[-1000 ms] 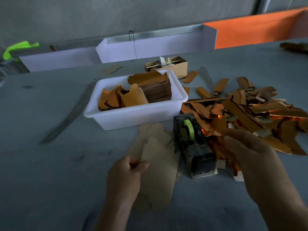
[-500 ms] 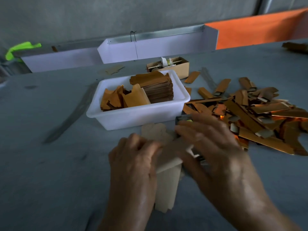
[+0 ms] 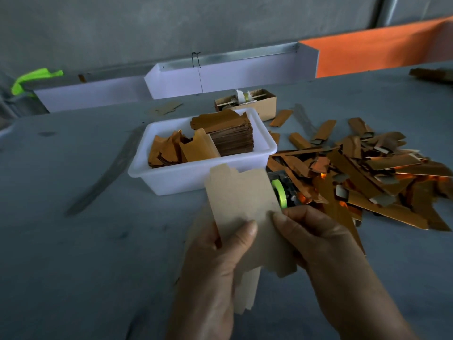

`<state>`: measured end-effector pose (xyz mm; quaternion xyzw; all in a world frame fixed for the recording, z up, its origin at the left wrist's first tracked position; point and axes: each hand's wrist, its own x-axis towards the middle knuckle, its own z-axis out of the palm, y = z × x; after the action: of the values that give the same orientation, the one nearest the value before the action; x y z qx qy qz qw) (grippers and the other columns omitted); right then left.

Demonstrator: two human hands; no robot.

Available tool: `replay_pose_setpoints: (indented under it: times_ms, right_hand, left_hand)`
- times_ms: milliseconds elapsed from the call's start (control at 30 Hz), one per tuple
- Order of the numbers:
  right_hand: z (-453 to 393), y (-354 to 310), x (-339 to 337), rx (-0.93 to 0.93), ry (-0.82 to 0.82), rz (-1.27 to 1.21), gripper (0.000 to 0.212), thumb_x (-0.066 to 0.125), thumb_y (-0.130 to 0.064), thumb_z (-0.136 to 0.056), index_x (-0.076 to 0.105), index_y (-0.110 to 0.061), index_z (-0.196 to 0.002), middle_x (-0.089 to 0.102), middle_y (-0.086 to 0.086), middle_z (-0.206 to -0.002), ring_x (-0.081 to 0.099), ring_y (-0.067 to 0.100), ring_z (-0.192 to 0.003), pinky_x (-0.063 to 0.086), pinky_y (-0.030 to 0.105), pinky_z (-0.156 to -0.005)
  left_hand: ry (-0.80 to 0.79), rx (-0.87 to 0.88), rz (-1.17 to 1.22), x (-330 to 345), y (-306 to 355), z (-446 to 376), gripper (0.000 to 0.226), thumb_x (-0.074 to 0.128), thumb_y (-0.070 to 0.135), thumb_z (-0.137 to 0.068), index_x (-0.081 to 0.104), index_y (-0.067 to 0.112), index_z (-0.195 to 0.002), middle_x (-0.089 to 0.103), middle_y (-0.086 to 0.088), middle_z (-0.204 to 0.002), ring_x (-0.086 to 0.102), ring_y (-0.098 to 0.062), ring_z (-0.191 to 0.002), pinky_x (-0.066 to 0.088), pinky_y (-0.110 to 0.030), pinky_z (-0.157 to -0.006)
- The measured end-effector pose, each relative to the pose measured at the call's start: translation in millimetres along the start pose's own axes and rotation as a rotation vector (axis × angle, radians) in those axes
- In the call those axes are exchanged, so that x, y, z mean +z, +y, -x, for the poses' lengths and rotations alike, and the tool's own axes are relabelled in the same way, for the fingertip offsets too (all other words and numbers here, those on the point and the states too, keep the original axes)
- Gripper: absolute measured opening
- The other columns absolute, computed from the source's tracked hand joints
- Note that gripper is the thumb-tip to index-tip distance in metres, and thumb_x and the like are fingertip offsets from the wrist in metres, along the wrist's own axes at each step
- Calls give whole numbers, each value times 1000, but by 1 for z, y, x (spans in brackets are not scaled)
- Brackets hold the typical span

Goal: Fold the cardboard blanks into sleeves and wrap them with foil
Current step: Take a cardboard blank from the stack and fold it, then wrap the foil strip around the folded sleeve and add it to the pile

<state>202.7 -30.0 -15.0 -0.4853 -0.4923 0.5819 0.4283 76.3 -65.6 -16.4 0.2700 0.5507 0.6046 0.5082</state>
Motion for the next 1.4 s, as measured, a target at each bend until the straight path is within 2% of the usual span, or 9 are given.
replay_pose_setpoints:
  times_ms: [200, 333, 500, 700, 833, 933, 1067, 1233, 1400]
  right_hand:
    - [1, 5, -5, -115, 38, 152, 10, 66, -26, -79, 69, -34, -75, 65, -11, -73, 58, 5, -70, 50, 21, -62]
    - [1, 8, -4, -273, 114, 364, 14, 71, -23, -77, 63, -33, -72, 64, -18, -71, 58, -5, -69, 44, 7, -54]
    - [7, 10, 7, -576, 244, 671, 36, 76, -14, -73, 49, -39, -75, 54, -20, -68, 51, -9, -91, 40, -2, -65]
    - [13, 8, 13, -552, 123, 555, 31, 74, -20, -75, 47, -35, -79, 57, -13, -57, 59, -10, -63, 41, 1, -49]
    - [16, 4, 16, -450, -6, 387, 14, 58, -45, -77, 53, -34, -85, 64, -11, -68, 63, -4, -62, 48, 8, -51]
    - [13, 2, 12, -454, -31, 450, 1, 54, -36, -84, 54, -36, -84, 62, -14, -66, 62, -8, -68, 45, 5, -53]
    - [11, 2, 7, -326, -92, 372, 8, 59, -24, -85, 60, -31, -88, 68, -8, -68, 66, 3, -60, 52, 15, -53]
    - [6, 2, 0, -287, 127, 325, 30, 57, -54, -64, 59, -34, -87, 64, -17, -79, 62, -2, -72, 52, 16, -58]
    - [5, -5, -8, -52, -129, 129, 39, 59, -50, -61, 70, -17, -78, 67, 15, -80, 65, 29, -81, 55, 45, -81]
  left_hand:
    - [125, 37, -63, 4, -5, -1, 46, 89, 20, -43, 74, 7, -84, 75, -13, -82, 70, -34, -82, 55, -45, -76]
    - [168, 105, -189, 3, -8, -1, 19, 83, 19, -68, 73, 13, -84, 75, -4, -75, 72, -24, -74, 56, -34, -61]
    - [227, 208, -306, 4, -13, 1, 18, 81, 33, -68, 73, 19, -76, 73, 2, -67, 69, -14, -61, 55, -33, -55]
    - [242, 272, -343, 2, -16, 1, 24, 68, 36, -59, 74, 19, -75, 71, -4, -65, 68, -24, -63, 56, -41, -56]
    - [-8, 165, -241, 4, -14, 4, 15, 76, 29, -74, 72, 15, -70, 65, -8, -56, 60, -20, -48, 47, -28, -42]
    - [-139, 39, -152, 0, -11, 5, 36, 62, 53, -81, 74, 19, -80, 71, -8, -72, 68, -23, -66, 53, -36, -58]
    - [-173, 106, -216, -5, -7, 4, 29, 67, 45, -80, 72, 16, -77, 64, -9, -62, 62, -24, -60, 47, -34, -56]
    - [-261, 83, -323, -9, -3, 5, 34, 64, 49, -82, 72, 16, -88, 69, -16, -83, 66, -27, -74, 49, -37, -67]
    - [-378, 41, -368, -6, -5, 5, 29, 60, 46, -77, 73, 25, -92, 71, -9, -79, 66, -22, -74, 48, -30, -65]
